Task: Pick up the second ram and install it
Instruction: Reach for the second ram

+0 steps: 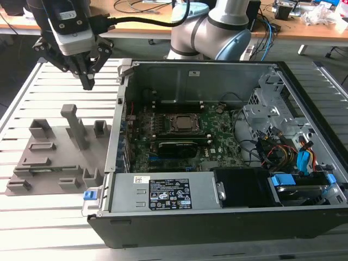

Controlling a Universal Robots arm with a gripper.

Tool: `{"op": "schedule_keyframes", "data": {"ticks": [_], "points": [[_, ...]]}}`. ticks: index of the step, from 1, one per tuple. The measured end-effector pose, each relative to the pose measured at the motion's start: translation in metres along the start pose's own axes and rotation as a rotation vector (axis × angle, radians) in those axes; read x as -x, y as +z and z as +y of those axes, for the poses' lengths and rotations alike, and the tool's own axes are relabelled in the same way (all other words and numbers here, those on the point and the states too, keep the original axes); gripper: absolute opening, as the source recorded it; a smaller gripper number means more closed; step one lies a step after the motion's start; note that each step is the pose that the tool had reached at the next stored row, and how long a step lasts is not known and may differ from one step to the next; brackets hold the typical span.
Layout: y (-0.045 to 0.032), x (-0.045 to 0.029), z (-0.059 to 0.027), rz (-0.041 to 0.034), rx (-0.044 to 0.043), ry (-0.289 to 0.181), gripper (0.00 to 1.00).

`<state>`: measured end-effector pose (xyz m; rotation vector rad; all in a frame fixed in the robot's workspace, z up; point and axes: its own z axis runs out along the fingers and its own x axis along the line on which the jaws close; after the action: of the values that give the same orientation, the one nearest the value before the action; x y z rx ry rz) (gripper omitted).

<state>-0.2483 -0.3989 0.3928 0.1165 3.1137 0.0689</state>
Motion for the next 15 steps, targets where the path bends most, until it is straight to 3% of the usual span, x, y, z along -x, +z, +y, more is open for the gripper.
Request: {"op": "schedule_keyframes", "data": {"ticks": [1,5,9,15], "points": [[-0.0001,-0.0021,-0.0002,0.0000,0.0000,0.000,0.11],[-0.0005,-0.0234,-0.0017,0.0000,0.0000,0.000,0.11],[-0.0010,-0.0500,-0.0037,0.0000,-0.0001,0.000,0.11],[-0.0014,-0.0706,-0.0053,0.0001,-0.0001,0.000,0.11]]}}
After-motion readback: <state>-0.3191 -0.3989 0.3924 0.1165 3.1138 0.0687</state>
